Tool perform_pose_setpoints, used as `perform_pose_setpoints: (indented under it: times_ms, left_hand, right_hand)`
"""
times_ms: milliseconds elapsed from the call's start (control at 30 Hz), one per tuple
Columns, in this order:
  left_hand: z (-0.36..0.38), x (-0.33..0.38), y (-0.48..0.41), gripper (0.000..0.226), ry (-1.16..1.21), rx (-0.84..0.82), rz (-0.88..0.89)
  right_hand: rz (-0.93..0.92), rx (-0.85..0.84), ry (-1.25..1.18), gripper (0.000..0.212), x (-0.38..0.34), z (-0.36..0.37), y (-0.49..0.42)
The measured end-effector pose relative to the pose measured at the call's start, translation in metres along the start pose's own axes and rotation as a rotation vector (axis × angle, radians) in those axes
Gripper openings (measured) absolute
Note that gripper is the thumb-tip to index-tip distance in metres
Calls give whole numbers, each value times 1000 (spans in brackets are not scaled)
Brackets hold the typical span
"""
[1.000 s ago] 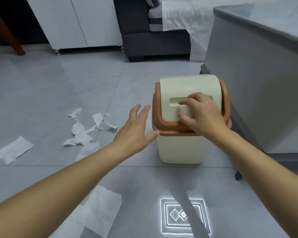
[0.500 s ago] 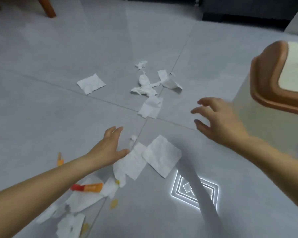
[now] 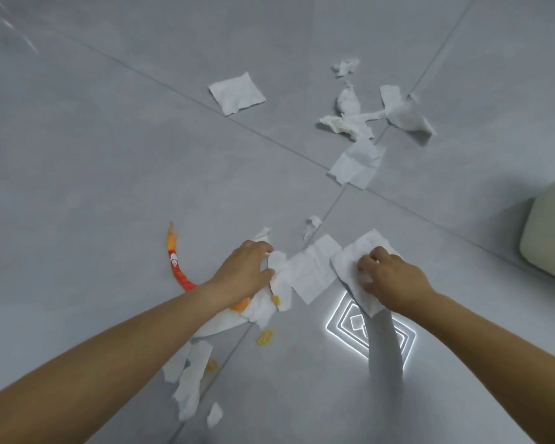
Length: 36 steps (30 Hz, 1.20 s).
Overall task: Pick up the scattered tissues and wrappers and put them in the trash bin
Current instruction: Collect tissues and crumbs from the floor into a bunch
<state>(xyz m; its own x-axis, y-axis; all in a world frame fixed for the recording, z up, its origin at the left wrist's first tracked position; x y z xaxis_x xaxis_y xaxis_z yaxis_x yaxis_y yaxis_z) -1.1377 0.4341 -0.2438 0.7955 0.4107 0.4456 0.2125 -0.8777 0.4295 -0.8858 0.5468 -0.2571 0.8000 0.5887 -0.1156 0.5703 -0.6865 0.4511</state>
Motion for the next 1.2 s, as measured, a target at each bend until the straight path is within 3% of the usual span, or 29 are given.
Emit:
perform_pose_setpoints:
  times_ms: [100, 300, 433, 533, 600, 700, 900, 1067, 1200]
  left_hand:
    - [4, 3, -3, 40, -28, -15, 46]
    - [14, 20, -8, 37, -91, -7, 162]
    - [28, 45, -9, 40, -354, -102, 321]
    - [38, 50, -6, 33, -467, -118, 394]
    - [41, 49, -4, 33, -441, -114, 399]
    - [36, 48, -5, 33, -329, -36, 354]
    - [24, 63, -13, 63, -156, -6, 198]
    - [19, 91, -3, 68, -30, -13, 249]
    - [7, 134, 11, 68, 27, 20, 397]
  right_hand:
    - [2, 23, -26, 19, 8, 7, 4]
    - [-49, 321, -376, 17, 0, -15, 8]
    - [-151, 211, -358, 25, -28, -16, -1]
    - [-204, 68, -151, 41, -45, 3, -6]
    - [-191, 52, -66, 43, -49, 12, -8]
    - [-142, 94, -149, 33, -48, 17, -9]
    - [-134, 113, -369, 21, -38, 13, 0]
    - [-141, 231, -496, 12, -8, -26, 31]
    - [-142, 339, -564, 12, 17, -71, 69]
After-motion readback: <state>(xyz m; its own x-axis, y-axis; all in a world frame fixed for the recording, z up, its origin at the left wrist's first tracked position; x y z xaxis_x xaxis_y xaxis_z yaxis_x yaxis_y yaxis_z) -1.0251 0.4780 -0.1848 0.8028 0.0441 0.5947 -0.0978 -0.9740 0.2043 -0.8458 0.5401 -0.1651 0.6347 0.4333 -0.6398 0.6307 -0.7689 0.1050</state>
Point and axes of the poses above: each hand's wrist, its own y-axis away from the middle knuckle, its own z-axis out of the palm, x = y × z, the point moved 2 cm from there along -y, towards the middle knuckle, and after that the axes turned 3 degrees about -y, right-handed, at the moved point
